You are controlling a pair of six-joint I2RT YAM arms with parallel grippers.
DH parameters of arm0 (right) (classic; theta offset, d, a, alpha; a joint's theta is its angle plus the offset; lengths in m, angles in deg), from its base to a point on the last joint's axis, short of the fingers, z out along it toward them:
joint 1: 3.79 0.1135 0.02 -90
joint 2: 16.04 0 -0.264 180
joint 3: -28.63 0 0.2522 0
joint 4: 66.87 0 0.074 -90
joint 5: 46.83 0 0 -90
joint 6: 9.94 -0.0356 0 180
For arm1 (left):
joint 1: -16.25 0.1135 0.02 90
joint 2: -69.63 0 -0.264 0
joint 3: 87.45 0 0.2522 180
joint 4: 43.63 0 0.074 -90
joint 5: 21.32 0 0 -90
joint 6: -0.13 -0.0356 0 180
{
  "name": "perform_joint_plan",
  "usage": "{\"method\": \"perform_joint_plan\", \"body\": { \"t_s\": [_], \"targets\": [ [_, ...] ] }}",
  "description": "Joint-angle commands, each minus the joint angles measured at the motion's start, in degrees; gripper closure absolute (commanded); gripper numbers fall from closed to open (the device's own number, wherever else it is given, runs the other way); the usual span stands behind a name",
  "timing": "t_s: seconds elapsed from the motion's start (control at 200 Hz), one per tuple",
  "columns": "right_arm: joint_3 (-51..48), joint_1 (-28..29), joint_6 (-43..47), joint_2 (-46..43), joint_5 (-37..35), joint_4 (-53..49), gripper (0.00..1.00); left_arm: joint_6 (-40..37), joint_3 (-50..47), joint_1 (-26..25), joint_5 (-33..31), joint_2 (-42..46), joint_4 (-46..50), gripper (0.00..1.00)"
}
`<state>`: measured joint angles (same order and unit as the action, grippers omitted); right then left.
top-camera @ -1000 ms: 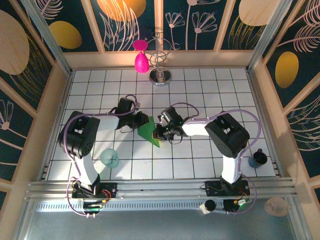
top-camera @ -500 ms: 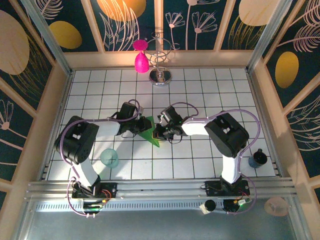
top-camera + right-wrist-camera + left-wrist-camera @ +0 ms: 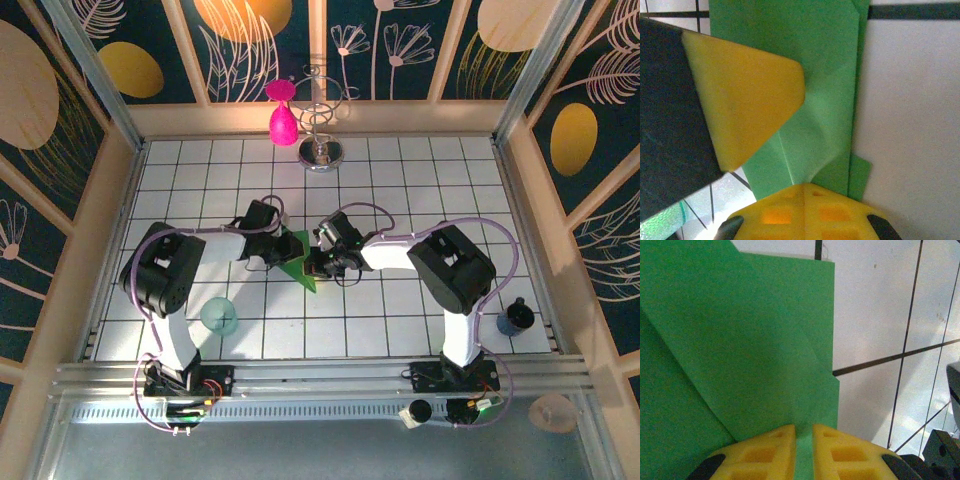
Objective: Fold a paper plane with a square sheet of paper (pick it up from the middle)
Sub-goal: Fourth fold the wing at the center of the table.
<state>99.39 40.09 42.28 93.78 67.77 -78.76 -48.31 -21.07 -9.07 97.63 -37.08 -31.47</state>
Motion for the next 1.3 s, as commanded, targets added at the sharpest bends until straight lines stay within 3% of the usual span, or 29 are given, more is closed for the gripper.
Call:
{"method": "perform_joint_plan", "body": {
  "t_s": [0.0,0.45,0.706,0.841,1.001,1.296],
  "targets": [
    [-4.5,0.0,1.8,5.2,-9.7,-14.1,0.95,-4.7,2.8,4.6,-8.0,-3.9,3.4,0.81],
    [-4.8,-0.4,1.7,4.7,-8.9,-13.5,0.94,-11.0,17.9,15.2,-10.4,-12.7,8.5,0.78],
    [-2.0,-0.5,1.8,0.7,-5.6,-8.8,0.90,-12.3,24.9,17.0,-11.9,-11.4,12.7,0.77],
    [-0.4,-1.4,-0.7,-5.3,-2.1,-0.2,0.78,-8.7,20.3,17.0,-7.8,-4.5,9.4,0.75],
    [-3.8,-4.4,-3.3,-11.5,-2.9,7.8,0.63,-2.1,8.1,16.6,-1.9,5.2,1.4,0.67],
    [-1.8,-7.7,2.4,-5.7,3.3,8.0,0.62,8.8,-7.7,11.4,2.3,14.8,-9.7,0.56]
  ]
}}
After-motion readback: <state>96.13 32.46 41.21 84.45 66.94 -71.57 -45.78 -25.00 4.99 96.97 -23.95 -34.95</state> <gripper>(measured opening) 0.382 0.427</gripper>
